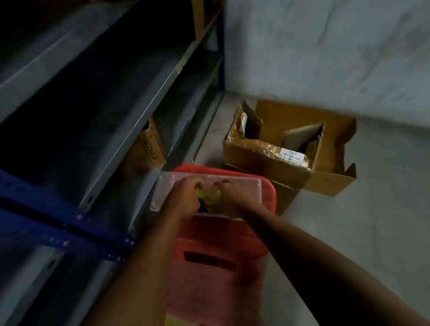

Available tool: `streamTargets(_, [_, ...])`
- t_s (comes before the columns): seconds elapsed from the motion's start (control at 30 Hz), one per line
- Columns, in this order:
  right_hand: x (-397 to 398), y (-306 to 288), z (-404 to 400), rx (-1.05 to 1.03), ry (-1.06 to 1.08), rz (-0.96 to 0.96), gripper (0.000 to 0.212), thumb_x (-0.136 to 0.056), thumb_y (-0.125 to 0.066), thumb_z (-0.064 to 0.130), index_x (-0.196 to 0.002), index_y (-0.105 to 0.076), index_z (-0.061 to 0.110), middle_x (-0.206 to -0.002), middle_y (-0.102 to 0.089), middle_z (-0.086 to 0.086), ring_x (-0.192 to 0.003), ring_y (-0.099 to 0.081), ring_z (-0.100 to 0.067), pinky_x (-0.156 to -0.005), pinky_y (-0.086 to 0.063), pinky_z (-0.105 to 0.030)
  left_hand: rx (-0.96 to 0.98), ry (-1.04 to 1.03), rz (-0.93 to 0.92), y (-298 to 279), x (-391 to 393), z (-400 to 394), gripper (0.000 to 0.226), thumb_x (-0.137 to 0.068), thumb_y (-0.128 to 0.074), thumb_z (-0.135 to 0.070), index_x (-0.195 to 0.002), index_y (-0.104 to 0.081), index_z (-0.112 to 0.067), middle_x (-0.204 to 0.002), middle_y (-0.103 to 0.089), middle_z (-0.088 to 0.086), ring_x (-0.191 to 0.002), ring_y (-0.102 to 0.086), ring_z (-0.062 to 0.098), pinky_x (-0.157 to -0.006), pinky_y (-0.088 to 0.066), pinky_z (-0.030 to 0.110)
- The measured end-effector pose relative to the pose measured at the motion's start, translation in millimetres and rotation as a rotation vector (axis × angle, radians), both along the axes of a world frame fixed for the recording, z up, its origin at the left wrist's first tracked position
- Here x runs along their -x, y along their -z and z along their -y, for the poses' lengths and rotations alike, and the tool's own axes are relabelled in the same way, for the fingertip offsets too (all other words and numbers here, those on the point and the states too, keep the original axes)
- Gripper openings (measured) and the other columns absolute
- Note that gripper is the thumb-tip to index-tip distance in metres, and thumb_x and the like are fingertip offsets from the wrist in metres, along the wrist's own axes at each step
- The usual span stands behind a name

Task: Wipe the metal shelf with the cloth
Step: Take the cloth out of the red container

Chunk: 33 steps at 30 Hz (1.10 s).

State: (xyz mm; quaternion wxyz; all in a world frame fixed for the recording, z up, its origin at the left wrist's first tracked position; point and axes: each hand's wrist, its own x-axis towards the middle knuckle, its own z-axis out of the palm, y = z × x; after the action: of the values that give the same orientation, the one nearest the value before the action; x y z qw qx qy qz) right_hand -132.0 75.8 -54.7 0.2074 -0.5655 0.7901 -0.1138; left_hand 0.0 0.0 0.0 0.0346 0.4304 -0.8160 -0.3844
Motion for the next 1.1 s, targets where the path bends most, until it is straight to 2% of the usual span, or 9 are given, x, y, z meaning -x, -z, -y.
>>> streamTargets(0.13, [-1, 13, 5, 0.034, -0.035, -0.043, 0.037, -0.086, -0.062, 0.043, -0.117, -0.058, 0.022, -0.117, -0.064, -0.005, -0.107, -0.061, -0.025, -0.084, -0.052, -0.039, 0.119, 0.121, 0.252, 20, 3, 10, 0.052, -0.085, -0.059, 0.001, -0.130, -0.049, -0.023, -0.119, -0.059, 0.010, -0.106, -0.058, 0.029, -0.091, -0.049, 0.045])
streamTargets(0.27, [1, 22, 8, 0.137, 0.010, -0.052, 0.022, -0.088, -0.061, 0.032, -0.105, -0.063, 0.017, -0.106, -0.068, -0.006, -0.087, -0.064, -0.022, -0.065, -0.040, -0.027, 0.219, 0.178, 0.307, 37, 8, 16, 0.047, -0.087, -0.059, -0.006, -0.129, -0.051, -0.026, -0.115, -0.059, 0.004, -0.093, -0.056, 0.021, -0.088, -0.050, 0.039])
streamTargets(0.37, [6, 27, 5, 0.195, 0.105, 0.029, 0.023, -0.090, -0.057, 0.025, -0.111, -0.054, 0.016, -0.100, -0.065, -0.003, -0.077, -0.057, -0.015, -0.059, -0.035, -0.021, 0.287, 0.265, 0.163, 49, 13, 21, 0.047, -0.086, -0.057, -0.005, -0.129, -0.056, -0.026, -0.128, -0.059, 0.002, -0.116, -0.054, 0.021, -0.099, -0.045, 0.037])
streamTargets(0.5, [10, 27, 1, 0.361, 0.189, 0.112, 0.015, -0.097, -0.045, 0.024, -0.108, -0.043, 0.014, -0.078, -0.055, 0.002, -0.065, -0.055, -0.015, -0.052, -0.037, -0.020, 0.042, -0.094, -0.215, 49, 21, 20, 0.011, -0.086, -0.064, -0.011, -0.084, -0.062, -0.022, -0.090, -0.067, 0.006, -0.093, -0.063, 0.029, -0.082, -0.051, 0.044])
streamTargets(0.7, [19, -9, 3, 0.450, 0.265, 0.576, 0.031, -0.088, -0.063, 0.040, -0.112, -0.057, 0.022, -0.095, -0.064, 0.010, -0.084, -0.062, 0.001, -0.068, -0.052, -0.016, -0.171, -0.228, -0.542, 29, 15, 24, 0.009, -0.086, -0.069, -0.013, -0.094, -0.065, -0.016, -0.089, -0.070, 0.005, -0.085, -0.066, 0.018, -0.073, -0.056, 0.037])
streamTargets(0.8, [26, -32, 2, 0.324, 0.241, 0.845, 0.039, -0.074, -0.077, 0.040, -0.106, -0.067, 0.019, -0.095, -0.073, 0.000, -0.087, -0.070, -0.011, -0.073, -0.058, -0.032, -0.177, -0.266, -0.624, 19, 8, 19, 0.015, -0.086, -0.068, -0.011, -0.093, -0.065, -0.024, -0.086, -0.071, 0.000, -0.083, -0.067, 0.015, -0.066, -0.054, 0.024])
streamTargets(0.87, [31, -42, 0, 0.357, 0.266, 1.038, 0.031, -0.073, -0.081, 0.023, -0.102, -0.070, 0.018, -0.097, -0.074, -0.004, -0.091, -0.071, -0.021, -0.074, -0.058, -0.035, -0.183, -0.404, -0.669, 11, -1, 15, 0.015, -0.084, -0.070, -0.017, -0.092, -0.065, -0.028, -0.082, -0.071, -0.006, -0.079, -0.067, 0.009, -0.062, -0.052, 0.019])
streamTargets(0.97, [36, -51, -8, 0.433, 0.264, 1.300, 0.027, -0.073, -0.078, 0.015, -0.100, -0.073, 0.018, -0.102, -0.073, -0.008, -0.099, -0.069, -0.030, -0.076, -0.057, -0.038, -0.222, -0.590, -0.660, 6, -23, 4, 0.012, -0.084, -0.069, -0.027, -0.092, -0.063, -0.031, -0.086, -0.070, -0.007, -0.083, -0.068, 0.012, -0.066, -0.053, 0.025])
streamTargets(1.1, [30, -53, -16, 0.435, 0.351, 1.467, 0.037, -0.081, -0.073, 0.032, -0.111, -0.067, 0.012, -0.109, -0.070, -0.014, -0.104, -0.066, -0.035, -0.078, -0.056, -0.040, -0.438, -0.370, -0.560, 2, -42, -15, 0.045, -0.080, -0.066, -0.039, -0.122, -0.053, -0.028, -0.119, -0.060, -0.007, -0.107, -0.059, 0.011, -0.077, -0.050, 0.024])
